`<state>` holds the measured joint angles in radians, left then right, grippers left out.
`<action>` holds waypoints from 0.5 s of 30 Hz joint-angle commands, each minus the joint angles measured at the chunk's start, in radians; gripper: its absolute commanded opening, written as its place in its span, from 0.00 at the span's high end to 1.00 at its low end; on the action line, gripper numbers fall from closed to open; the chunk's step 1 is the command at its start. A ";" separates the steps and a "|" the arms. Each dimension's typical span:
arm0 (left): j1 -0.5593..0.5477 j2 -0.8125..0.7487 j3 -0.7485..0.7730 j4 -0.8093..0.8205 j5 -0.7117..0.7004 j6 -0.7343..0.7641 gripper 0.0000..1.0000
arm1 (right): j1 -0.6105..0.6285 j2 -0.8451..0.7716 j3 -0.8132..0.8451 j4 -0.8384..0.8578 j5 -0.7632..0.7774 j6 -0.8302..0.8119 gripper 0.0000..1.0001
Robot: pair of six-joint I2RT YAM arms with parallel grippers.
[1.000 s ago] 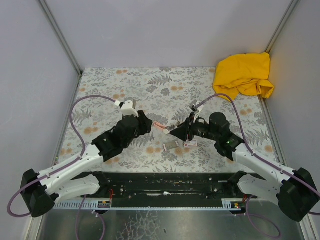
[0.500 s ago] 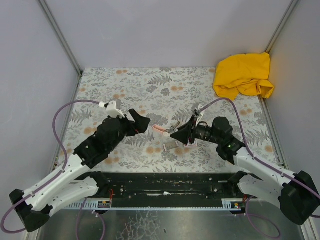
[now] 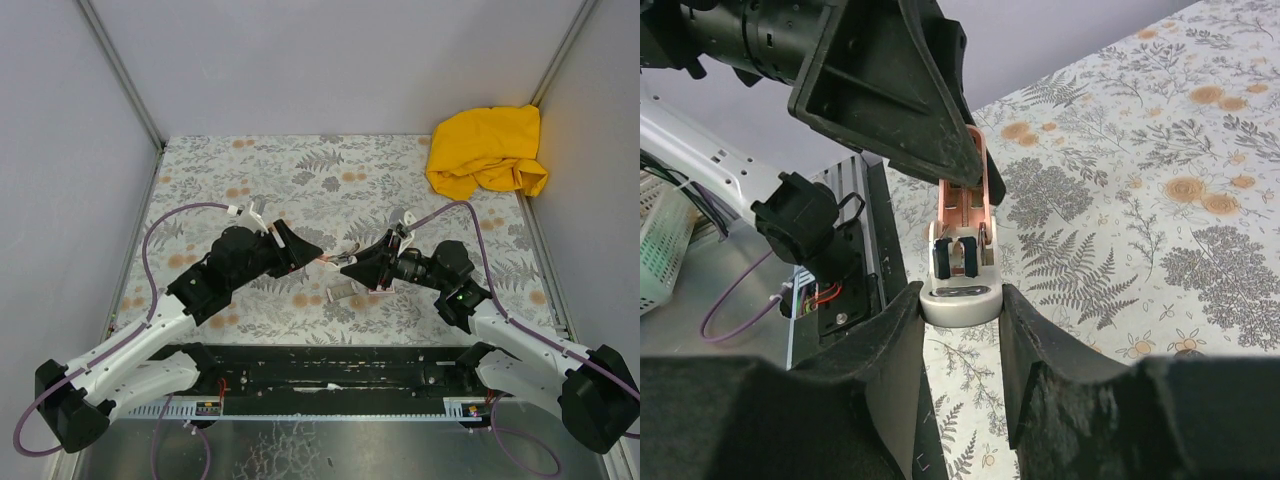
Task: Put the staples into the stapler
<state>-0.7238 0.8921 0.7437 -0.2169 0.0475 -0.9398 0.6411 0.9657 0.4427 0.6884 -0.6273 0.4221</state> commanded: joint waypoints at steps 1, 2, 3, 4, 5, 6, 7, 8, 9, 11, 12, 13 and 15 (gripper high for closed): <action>0.012 0.006 -0.012 0.123 0.091 -0.071 0.41 | -0.001 -0.007 0.007 0.103 -0.022 -0.022 0.95; 0.013 0.002 -0.018 0.130 0.092 -0.078 0.42 | -0.001 -0.006 0.007 0.104 -0.022 -0.022 0.95; 0.016 -0.004 -0.025 0.140 0.092 -0.086 0.43 | -0.001 -0.003 0.006 0.107 -0.024 -0.022 0.95; 0.021 -0.009 -0.035 0.148 0.091 -0.094 0.44 | -0.001 -0.003 0.003 0.112 -0.028 -0.020 0.95; 0.027 -0.013 -0.043 0.155 0.092 -0.105 0.44 | -0.001 -0.001 0.002 0.118 -0.029 -0.019 0.95; 0.032 -0.018 -0.051 0.162 0.096 -0.113 0.46 | -0.001 0.000 0.001 0.122 -0.032 -0.018 0.95; 0.037 -0.022 -0.058 0.169 0.100 -0.121 0.47 | -0.001 0.001 0.001 0.125 -0.034 -0.018 0.95; 0.041 -0.026 -0.063 0.175 0.102 -0.128 0.49 | -0.001 0.001 -0.001 0.125 -0.035 -0.017 0.95; 0.046 -0.030 -0.068 0.179 0.105 -0.135 0.51 | -0.001 0.000 -0.001 0.125 -0.036 -0.018 0.95; 0.052 -0.036 -0.074 0.186 0.108 -0.145 0.53 | -0.001 -0.002 -0.002 0.121 -0.037 -0.020 0.95; 0.055 -0.038 -0.075 0.185 0.110 -0.148 0.54 | -0.001 -0.002 -0.001 0.118 -0.037 -0.021 0.95; 0.058 -0.039 -0.076 0.183 0.110 -0.152 0.55 | -0.001 -0.002 -0.001 0.116 -0.037 -0.023 0.95; 0.063 -0.042 -0.080 0.188 0.117 -0.160 0.56 | -0.001 -0.003 -0.001 0.114 -0.035 -0.025 0.95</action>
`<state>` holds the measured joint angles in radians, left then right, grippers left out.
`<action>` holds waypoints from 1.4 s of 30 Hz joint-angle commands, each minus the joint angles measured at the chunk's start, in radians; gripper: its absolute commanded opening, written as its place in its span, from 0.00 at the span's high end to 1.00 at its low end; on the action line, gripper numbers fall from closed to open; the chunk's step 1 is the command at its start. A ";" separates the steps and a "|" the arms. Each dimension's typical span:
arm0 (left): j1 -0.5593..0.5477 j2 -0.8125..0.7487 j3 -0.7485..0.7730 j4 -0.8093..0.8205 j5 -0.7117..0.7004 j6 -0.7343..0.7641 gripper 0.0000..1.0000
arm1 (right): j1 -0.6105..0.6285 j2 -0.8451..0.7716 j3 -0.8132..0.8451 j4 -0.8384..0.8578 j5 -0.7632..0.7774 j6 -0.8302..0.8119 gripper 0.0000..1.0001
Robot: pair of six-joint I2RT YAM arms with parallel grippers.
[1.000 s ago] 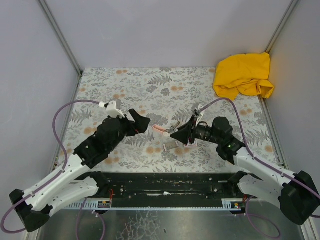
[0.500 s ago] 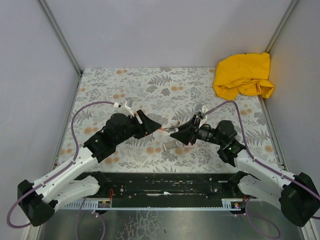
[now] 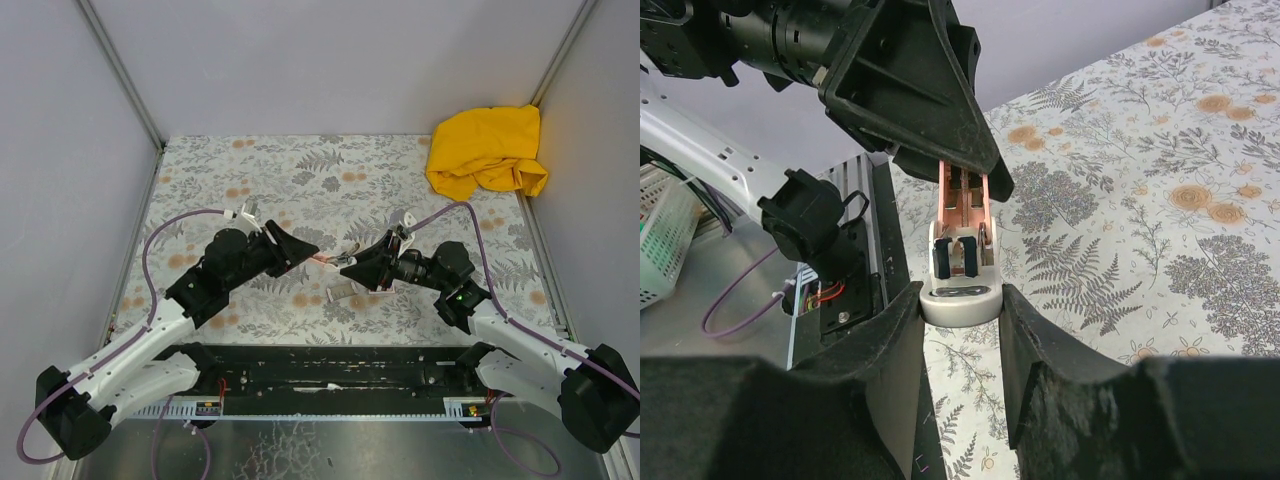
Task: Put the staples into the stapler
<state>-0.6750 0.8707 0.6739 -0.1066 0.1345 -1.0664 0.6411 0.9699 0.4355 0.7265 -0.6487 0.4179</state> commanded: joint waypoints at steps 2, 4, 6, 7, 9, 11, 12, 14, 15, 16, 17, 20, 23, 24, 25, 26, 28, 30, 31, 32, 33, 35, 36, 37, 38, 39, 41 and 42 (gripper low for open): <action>0.020 -0.025 -0.018 0.090 0.041 -0.043 0.59 | -0.001 -0.008 0.006 0.074 -0.014 -0.022 0.95; 0.025 -0.028 -0.025 0.104 0.056 -0.055 0.62 | -0.001 -0.006 0.006 0.073 -0.013 -0.025 0.95; 0.029 -0.027 -0.033 0.121 0.072 -0.066 0.66 | -0.001 -0.005 0.006 0.070 -0.008 -0.030 0.95; 0.030 -0.025 -0.034 0.126 0.079 -0.069 0.68 | -0.001 -0.004 0.006 0.066 -0.005 -0.033 0.95; 0.034 -0.026 -0.036 0.132 0.086 -0.074 0.73 | -0.001 -0.002 0.004 0.060 0.006 -0.041 0.94; 0.040 -0.029 -0.037 0.130 0.085 -0.074 0.80 | -0.001 -0.002 -0.002 0.053 0.021 -0.047 0.89; 0.046 -0.032 -0.040 0.128 0.080 -0.075 0.84 | -0.001 -0.003 -0.005 0.046 0.035 -0.049 0.86; 0.060 -0.038 -0.049 0.126 0.073 -0.073 0.90 | -0.001 -0.003 -0.012 0.029 0.071 -0.045 0.71; 0.069 -0.042 -0.055 0.125 0.066 -0.069 0.91 | -0.001 -0.005 -0.018 0.021 0.086 -0.044 0.58; 0.074 -0.044 -0.060 0.122 0.052 -0.057 0.93 | -0.001 -0.010 -0.024 0.015 0.101 -0.043 0.48; 0.081 -0.045 -0.065 0.113 0.033 -0.034 0.94 | -0.001 -0.015 -0.031 0.005 0.118 -0.041 0.40; 0.103 -0.035 -0.079 0.098 -0.035 0.042 0.98 | -0.002 -0.046 -0.050 -0.034 0.183 -0.046 0.16; 0.127 -0.018 -0.109 0.140 -0.073 0.111 1.00 | -0.002 -0.087 -0.060 -0.114 0.259 -0.059 0.07; 0.130 -0.013 -0.120 0.152 -0.098 0.135 1.00 | -0.002 -0.102 -0.061 -0.147 0.292 -0.066 0.06; 0.132 -0.006 -0.129 0.164 -0.125 0.168 1.00 | -0.002 -0.116 -0.061 -0.183 0.322 -0.069 0.06; 0.132 0.001 -0.138 0.179 -0.153 0.200 1.00 | -0.003 -0.127 -0.061 -0.217 0.353 -0.072 0.06; 0.134 0.020 -0.160 0.215 -0.202 0.265 1.00 | -0.003 -0.153 -0.059 -0.280 0.392 -0.074 0.05; 0.134 0.050 -0.181 0.268 -0.220 0.336 1.00 | -0.003 -0.178 -0.073 -0.307 0.402 -0.071 0.05; 0.135 0.065 -0.189 0.292 -0.221 0.364 1.00 | -0.003 -0.191 -0.080 -0.312 0.402 -0.069 0.05; 0.137 0.085 -0.192 0.315 -0.216 0.390 1.00 | -0.003 -0.205 -0.088 -0.318 0.403 -0.066 0.05; 0.138 0.100 -0.193 0.335 -0.210 0.417 1.00 | -0.003 -0.216 -0.096 -0.325 0.405 -0.065 0.05; 0.144 0.142 -0.194 0.368 -0.207 0.469 1.00 | -0.003 -0.234 -0.112 -0.332 0.410 -0.057 0.05; 0.151 0.161 -0.195 0.385 -0.202 0.493 1.00 | -0.003 -0.241 -0.122 -0.331 0.412 -0.049 0.05; 0.160 0.177 -0.193 0.394 -0.194 0.509 1.00 | -0.002 -0.243 -0.132 -0.326 0.412 -0.044 0.05; 0.169 0.197 -0.190 0.403 -0.184 0.526 1.00 | -0.003 -0.243 -0.141 -0.320 0.411 -0.037 0.05; 0.178 0.212 -0.188 0.417 -0.173 0.541 1.00 | -0.003 -0.241 -0.151 -0.313 0.411 -0.031 0.05; 0.189 0.244 -0.189 0.448 -0.153 0.569 1.00 | -0.003 -0.227 -0.157 -0.303 0.414 -0.022 0.05; 0.195 0.258 -0.193 0.469 -0.140 0.583 1.00 | -0.003 -0.212 -0.154 -0.305 0.417 -0.020 0.05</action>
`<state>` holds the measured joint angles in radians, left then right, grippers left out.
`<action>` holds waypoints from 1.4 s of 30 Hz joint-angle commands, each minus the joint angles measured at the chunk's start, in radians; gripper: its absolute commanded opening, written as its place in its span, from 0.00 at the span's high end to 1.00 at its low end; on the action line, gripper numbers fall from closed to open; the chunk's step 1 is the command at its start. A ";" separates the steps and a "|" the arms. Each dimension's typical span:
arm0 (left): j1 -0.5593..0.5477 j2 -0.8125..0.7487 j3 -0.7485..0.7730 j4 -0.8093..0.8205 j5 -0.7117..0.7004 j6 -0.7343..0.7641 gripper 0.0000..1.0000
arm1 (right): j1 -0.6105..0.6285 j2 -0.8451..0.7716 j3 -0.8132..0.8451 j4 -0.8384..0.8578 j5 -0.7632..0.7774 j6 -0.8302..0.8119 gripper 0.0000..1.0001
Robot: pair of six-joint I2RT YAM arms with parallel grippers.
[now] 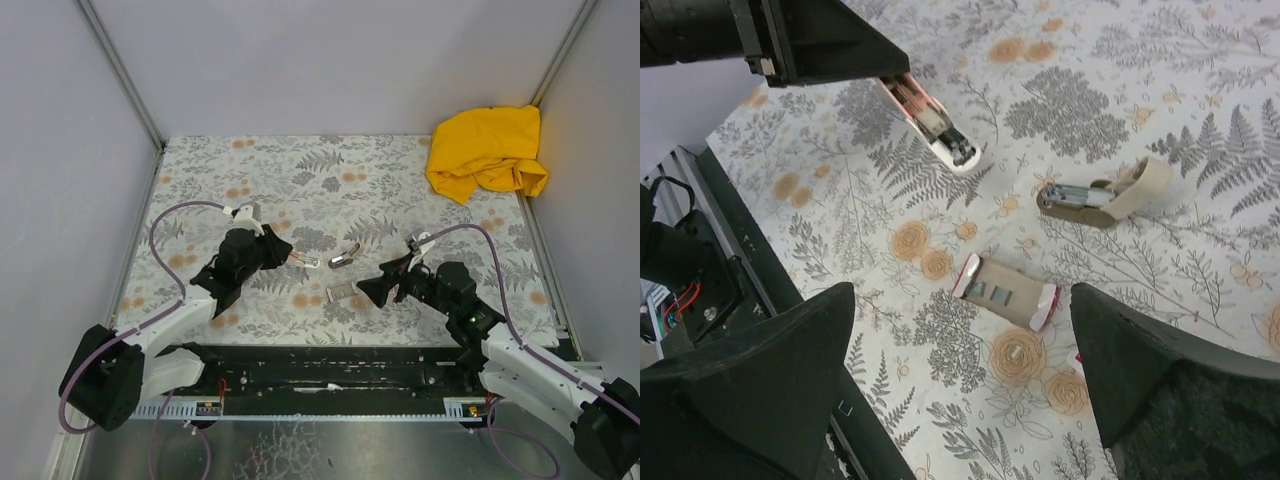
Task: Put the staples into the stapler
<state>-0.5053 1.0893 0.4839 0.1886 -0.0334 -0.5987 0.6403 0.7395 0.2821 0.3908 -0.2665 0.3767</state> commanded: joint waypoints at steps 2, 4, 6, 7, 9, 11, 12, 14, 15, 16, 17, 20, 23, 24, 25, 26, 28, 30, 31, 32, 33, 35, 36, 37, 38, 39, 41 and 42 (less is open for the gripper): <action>0.041 0.074 -0.003 0.200 0.053 0.140 1.00 | -0.002 0.057 0.020 0.014 0.051 0.025 0.05; 0.054 0.115 0.009 0.208 0.086 0.164 1.00 | -0.002 0.103 0.054 -0.030 0.074 0.031 0.06; 0.065 0.152 0.017 0.219 0.112 0.177 1.00 | -0.002 0.151 0.095 -0.083 0.094 0.036 0.08; 0.071 0.166 0.018 0.228 0.124 0.180 1.00 | -0.002 0.172 0.110 -0.102 0.097 0.036 0.10; 0.083 0.195 0.021 0.241 0.139 0.185 0.99 | -0.001 0.205 0.128 -0.115 0.096 0.042 0.13; 0.093 0.223 0.024 0.256 0.157 0.198 0.98 | -0.002 0.225 0.129 -0.111 0.091 0.051 0.14; 0.094 0.236 0.026 0.260 0.166 0.204 0.98 | -0.002 0.229 0.127 -0.107 0.086 0.057 0.14; 0.099 0.259 0.030 0.261 0.175 0.213 0.97 | -0.001 0.232 0.120 -0.100 0.082 0.060 0.14; 0.101 0.272 0.029 0.264 0.177 0.212 0.96 | -0.002 0.234 0.116 -0.100 0.081 0.061 0.14; 0.100 0.281 0.026 0.271 0.178 0.214 0.95 | -0.003 0.235 0.114 -0.101 0.080 0.060 0.14; 0.100 0.287 0.026 0.274 0.180 0.215 0.93 | -0.001 0.237 0.114 -0.104 0.079 0.060 0.14; 0.100 0.296 0.025 0.271 0.179 0.221 0.86 | -0.002 0.248 0.123 -0.126 0.081 0.057 0.14; 0.100 0.300 0.025 0.263 0.166 0.220 0.68 | -0.001 0.276 0.149 -0.159 0.067 0.053 0.16; 0.100 0.299 0.025 0.257 0.158 0.216 0.62 | -0.001 0.290 0.163 -0.170 0.058 0.052 0.18; 0.102 0.296 0.025 0.250 0.147 0.212 0.56 | -0.001 0.303 0.175 -0.185 0.051 0.050 0.20; 0.102 0.291 0.027 0.243 0.136 0.210 0.50 | -0.001 0.316 0.191 -0.203 0.046 0.050 0.22; 0.102 0.271 0.030 0.218 0.108 0.202 0.36 | 0.000 0.335 0.218 -0.238 0.048 0.053 0.26; 0.103 0.237 0.036 0.182 0.071 0.189 0.23 | 0.003 0.347 0.246 -0.278 0.068 0.055 0.29; 0.102 0.216 0.043 0.159 0.054 0.184 0.19 | 0.008 0.352 0.262 -0.303 0.086 0.057 0.30; 0.102 0.192 0.052 0.126 0.035 0.176 0.16 | 0.014 0.358 0.279 -0.327 0.103 0.059 0.32; 0.102 0.165 0.065 0.089 0.011 0.159 0.14 | 0.021 0.367 0.295 -0.352 0.122 0.062 0.33; 0.102 0.112 0.107 -0.016 -0.051 0.120 0.11 | 0.042 0.389 0.330 -0.403 0.166 0.076 0.35; 0.103 0.074 0.147 -0.076 -0.082 0.100 0.08 | 0.054 0.408 0.350 -0.430 0.198 0.088 0.36; 0.107 0.047 0.182 -0.133 -0.107 0.081 0.05 | 0.066 0.424 0.369 -0.454 0.225 0.100 0.36; 0.112 0.029 0.218 -0.187 -0.115 0.071 0.01 | 0.079 0.440 0.386 -0.481 0.251 0.112 0.36; 0.122 0.008 0.257 -0.233 -0.109 0.068 0.00 | 0.093 0.458 0.405 -0.506 0.278 0.125 0.37; 0.144 -0.008 0.350 -0.330 -0.076 0.078 0.00 | 0.127 0.493 0.443 -0.556 0.334 0.146 0.37; 0.153 -0.012 0.396 -0.368 -0.059 0.095 0.00 | 0.142 0.512 0.463 -0.577 0.361 0.155 0.37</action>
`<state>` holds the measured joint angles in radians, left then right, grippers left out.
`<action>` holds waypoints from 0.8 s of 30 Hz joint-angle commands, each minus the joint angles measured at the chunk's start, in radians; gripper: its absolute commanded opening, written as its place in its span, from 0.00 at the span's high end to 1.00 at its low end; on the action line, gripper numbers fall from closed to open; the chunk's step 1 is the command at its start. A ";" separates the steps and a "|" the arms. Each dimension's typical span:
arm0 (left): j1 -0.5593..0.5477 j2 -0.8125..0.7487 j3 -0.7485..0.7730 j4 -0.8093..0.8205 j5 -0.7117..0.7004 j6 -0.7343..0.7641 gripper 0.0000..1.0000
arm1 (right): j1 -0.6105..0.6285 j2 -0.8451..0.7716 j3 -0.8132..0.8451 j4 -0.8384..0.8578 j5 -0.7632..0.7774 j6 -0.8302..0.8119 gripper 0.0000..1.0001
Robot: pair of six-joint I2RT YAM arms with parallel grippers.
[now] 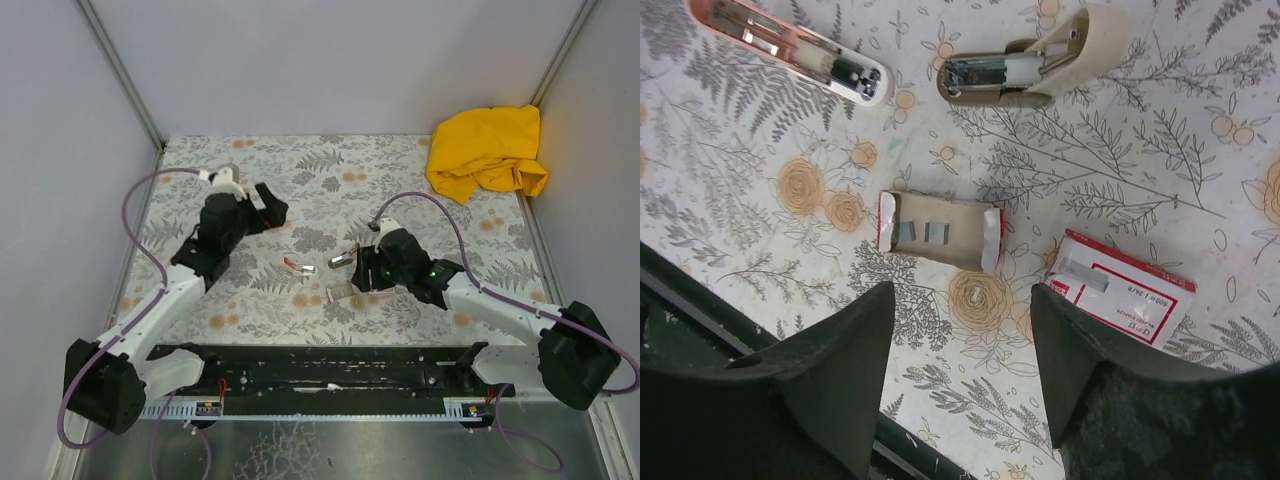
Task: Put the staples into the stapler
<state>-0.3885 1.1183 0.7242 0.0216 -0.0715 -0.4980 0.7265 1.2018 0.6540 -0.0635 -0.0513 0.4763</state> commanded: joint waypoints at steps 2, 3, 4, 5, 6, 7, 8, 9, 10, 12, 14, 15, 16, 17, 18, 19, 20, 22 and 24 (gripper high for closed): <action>0.053 -0.046 0.234 -0.276 0.000 0.024 0.00 | 0.079 0.095 0.138 -0.165 0.192 0.070 0.37; 0.061 -0.053 0.257 -0.287 0.004 0.044 0.00 | 0.088 0.120 0.158 -0.185 0.205 0.073 0.37; 0.064 -0.063 0.271 -0.287 0.002 0.064 0.00 | 0.098 0.144 0.176 -0.200 0.216 0.076 0.37; 0.069 -0.073 0.272 -0.278 -0.008 0.086 0.00 | 0.108 0.168 0.195 -0.208 0.225 0.078 0.37; 0.070 -0.083 0.267 -0.265 -0.029 0.108 0.00 | 0.117 0.189 0.212 -0.213 0.229 0.082 0.37; 0.073 -0.094 0.258 -0.258 -0.058 0.125 0.00 | 0.126 0.211 0.228 -0.218 0.233 0.086 0.37; 0.075 -0.101 0.248 -0.256 -0.089 0.137 0.00 | 0.134 0.232 0.243 -0.219 0.234 0.089 0.37; 0.075 -0.106 0.234 -0.256 -0.116 0.148 0.00 | 0.145 0.253 0.258 -0.222 0.236 0.093 0.38; 0.077 -0.112 0.223 -0.257 -0.136 0.154 0.00 | 0.155 0.274 0.274 -0.222 0.237 0.097 0.38; 0.081 -0.126 0.206 -0.258 -0.156 0.150 0.00 | 0.173 0.320 0.300 -0.223 0.243 0.102 0.39; 0.082 -0.138 0.203 -0.255 -0.153 0.159 0.00 | 0.187 0.357 0.322 -0.222 0.257 0.110 0.41; 0.082 -0.144 0.200 -0.254 -0.153 0.163 0.00 | 0.192 0.375 0.334 -0.222 0.267 0.112 0.42; 0.082 -0.148 0.198 -0.253 -0.162 0.163 0.00 | 0.199 0.392 0.342 -0.223 0.273 0.112 0.42; 0.082 -0.154 0.198 -0.254 -0.170 0.166 0.00 | 0.204 0.406 0.352 -0.223 0.279 0.111 0.42; 0.082 -0.157 0.198 -0.256 -0.172 0.167 0.00 | 0.207 0.422 0.361 -0.225 0.283 0.109 0.43; 0.083 -0.161 0.196 -0.255 -0.173 0.167 0.00 | 0.211 0.434 0.369 -0.226 0.285 0.109 0.44; 0.082 -0.162 0.195 -0.255 -0.173 0.167 0.00 | 0.214 0.447 0.376 -0.226 0.290 0.107 0.45; 0.083 -0.163 0.195 -0.255 -0.168 0.168 0.00 | 0.218 0.468 0.389 -0.227 0.297 0.105 0.48; 0.085 -0.160 0.196 -0.258 -0.164 0.168 0.00 | 0.222 0.499 0.399 -0.232 0.298 0.100 0.52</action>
<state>-0.3130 0.9688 0.9234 -0.2443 -0.2108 -0.3573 0.9352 1.6707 0.9981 -0.2821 0.1997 0.5694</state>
